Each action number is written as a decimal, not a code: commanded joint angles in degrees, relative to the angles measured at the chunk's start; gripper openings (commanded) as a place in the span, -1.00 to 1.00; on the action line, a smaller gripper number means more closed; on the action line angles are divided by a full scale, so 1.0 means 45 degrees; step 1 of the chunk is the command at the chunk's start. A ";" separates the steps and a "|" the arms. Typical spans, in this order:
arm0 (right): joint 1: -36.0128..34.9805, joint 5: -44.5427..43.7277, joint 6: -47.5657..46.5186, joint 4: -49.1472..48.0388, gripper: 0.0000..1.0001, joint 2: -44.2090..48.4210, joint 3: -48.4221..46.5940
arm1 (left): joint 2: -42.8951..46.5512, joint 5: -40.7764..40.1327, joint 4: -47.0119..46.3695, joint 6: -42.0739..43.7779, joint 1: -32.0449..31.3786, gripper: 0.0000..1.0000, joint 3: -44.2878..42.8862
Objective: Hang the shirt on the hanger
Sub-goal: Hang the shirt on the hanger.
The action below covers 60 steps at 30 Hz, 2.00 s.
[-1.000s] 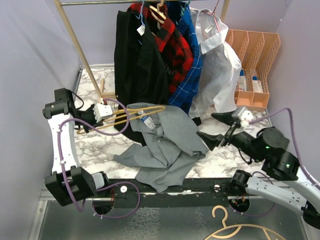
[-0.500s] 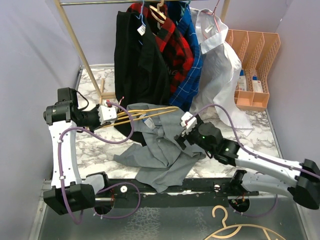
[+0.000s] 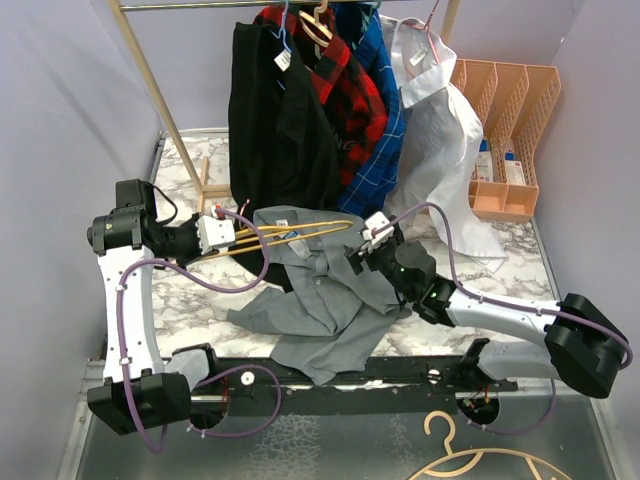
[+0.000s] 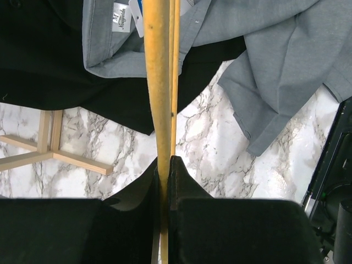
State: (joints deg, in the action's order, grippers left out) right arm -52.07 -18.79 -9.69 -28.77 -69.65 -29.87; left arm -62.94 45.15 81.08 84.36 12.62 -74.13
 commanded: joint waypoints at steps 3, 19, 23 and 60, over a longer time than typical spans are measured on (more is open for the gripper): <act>0.1180 0.0319 0.0849 -0.1412 0.66 -0.0542 0.0714 | 0.0064 0.0265 0.0126 0.0216 -0.0014 -1.00 0.0147; 0.1474 0.1010 0.1214 0.0102 -0.92 0.0309 0.0558 | -0.0134 -0.0162 0.0127 0.0572 -0.0002 -1.00 0.0470; 0.1533 -0.1036 0.1025 0.1697 -0.98 0.1348 0.0397 | -0.0167 -0.0626 0.0138 0.1004 -0.0011 -1.00 0.0662; 0.1577 0.0914 0.2559 0.8537 0.75 0.4362 -0.4234 | -0.3172 0.0864 -0.1468 0.0273 0.0153 -1.00 0.0550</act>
State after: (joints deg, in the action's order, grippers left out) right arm -45.23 -34.11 -1.61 7.73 -48.77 -41.45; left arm -74.63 45.25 75.37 87.61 15.51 -69.80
